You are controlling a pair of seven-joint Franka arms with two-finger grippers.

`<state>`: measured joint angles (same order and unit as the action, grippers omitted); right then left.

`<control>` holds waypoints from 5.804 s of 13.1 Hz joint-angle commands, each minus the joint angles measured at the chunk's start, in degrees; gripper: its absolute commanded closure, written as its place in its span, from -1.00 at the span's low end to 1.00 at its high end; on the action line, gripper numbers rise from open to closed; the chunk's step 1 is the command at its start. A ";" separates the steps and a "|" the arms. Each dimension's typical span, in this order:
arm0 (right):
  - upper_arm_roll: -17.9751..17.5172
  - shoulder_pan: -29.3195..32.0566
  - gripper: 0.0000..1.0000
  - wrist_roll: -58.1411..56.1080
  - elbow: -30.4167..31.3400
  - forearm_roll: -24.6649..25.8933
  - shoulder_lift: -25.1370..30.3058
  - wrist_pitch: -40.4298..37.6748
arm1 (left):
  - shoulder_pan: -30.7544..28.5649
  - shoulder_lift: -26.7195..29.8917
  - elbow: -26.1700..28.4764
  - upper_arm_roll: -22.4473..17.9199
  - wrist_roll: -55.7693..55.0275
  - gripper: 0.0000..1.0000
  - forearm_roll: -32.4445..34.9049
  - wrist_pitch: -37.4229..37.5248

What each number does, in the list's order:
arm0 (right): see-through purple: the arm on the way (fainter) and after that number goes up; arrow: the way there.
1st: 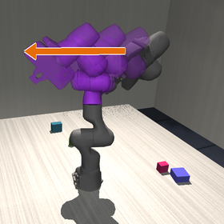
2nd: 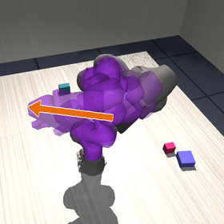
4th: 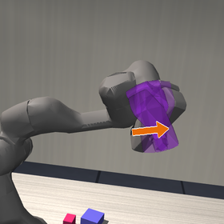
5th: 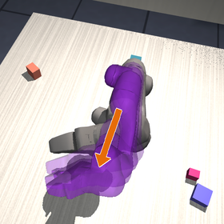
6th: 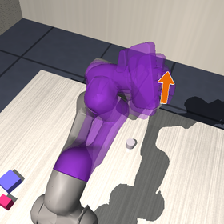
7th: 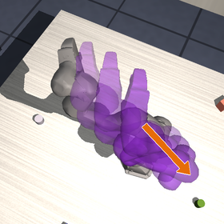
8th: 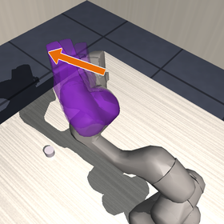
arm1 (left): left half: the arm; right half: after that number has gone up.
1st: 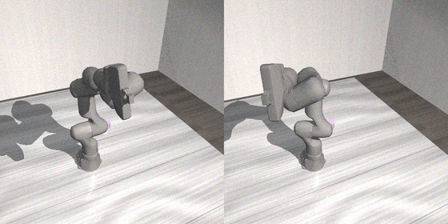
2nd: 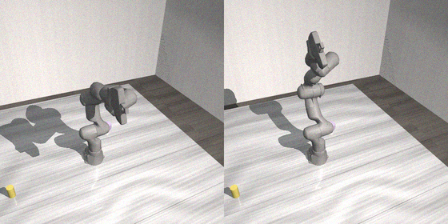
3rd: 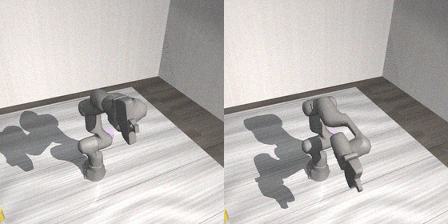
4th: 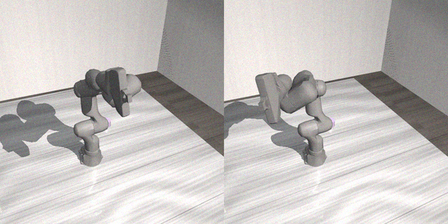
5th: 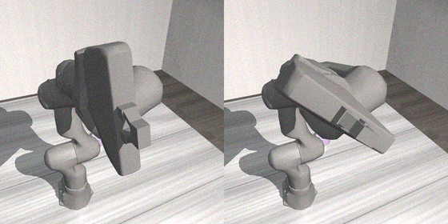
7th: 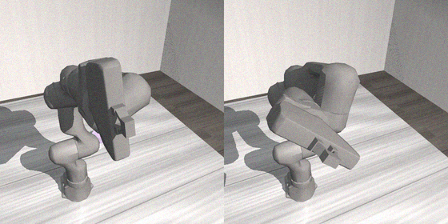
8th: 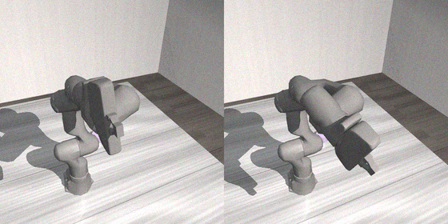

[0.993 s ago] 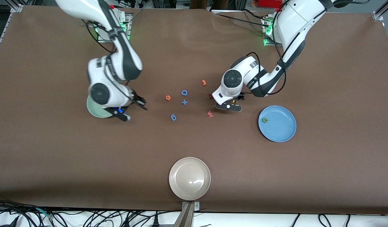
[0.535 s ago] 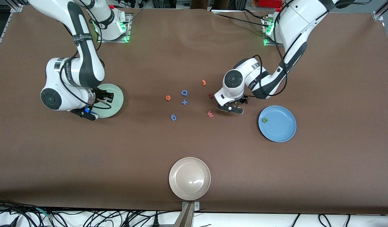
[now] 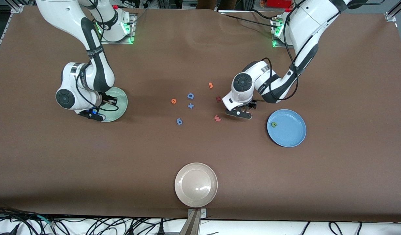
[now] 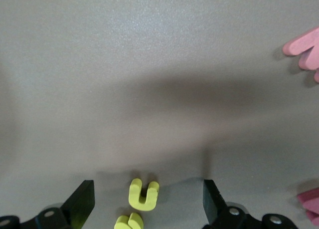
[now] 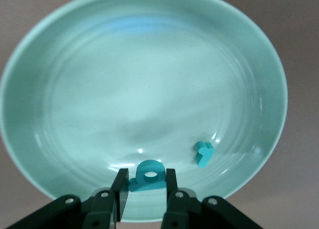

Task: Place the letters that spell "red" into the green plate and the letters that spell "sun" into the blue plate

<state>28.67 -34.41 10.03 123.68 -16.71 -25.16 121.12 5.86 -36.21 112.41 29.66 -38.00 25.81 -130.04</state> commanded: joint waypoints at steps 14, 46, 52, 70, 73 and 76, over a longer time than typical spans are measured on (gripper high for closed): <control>-5.89 -1.10 -0.98 16.30 -8.53 -1.04 3.01 -8.45 | -3.40 2.55 5.19 2.69 0.38 -0.77 1.87 0.23; -14.70 -16.65 -0.30 41.21 -12.06 -6.76 -8.50 14.49 | -28.71 4.04 -5.27 9.28 31.67 -1.00 -2.17 16.13; -14.70 -16.83 0.04 41.21 -12.06 -6.93 -9.47 16.25 | -27.13 4.13 -2.90 13.13 20.64 -1.00 -3.14 16.05; 14.72 -16.21 0.69 4.00 -14.45 -6.05 -0.68 -18.21 | -23.70 2.29 15.30 17.72 -8.92 -0.96 1.50 -9.27; 19.48 -16.12 0.69 -6.75 -11.80 -6.23 -2.70 -15.75 | -24.31 -0.52 15.30 17.45 -13.84 -0.94 8.62 -11.28; 19.58 -15.95 0.69 -9.84 -7.68 -6.32 -4.36 -7.61 | -24.58 -0.53 15.21 17.45 -15.96 -0.83 9.96 -11.29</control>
<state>48.06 -49.38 2.86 113.25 -22.37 -28.11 108.13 -17.97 -36.45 127.51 46.81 -51.98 33.62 -140.58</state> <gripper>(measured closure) 0.714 0.035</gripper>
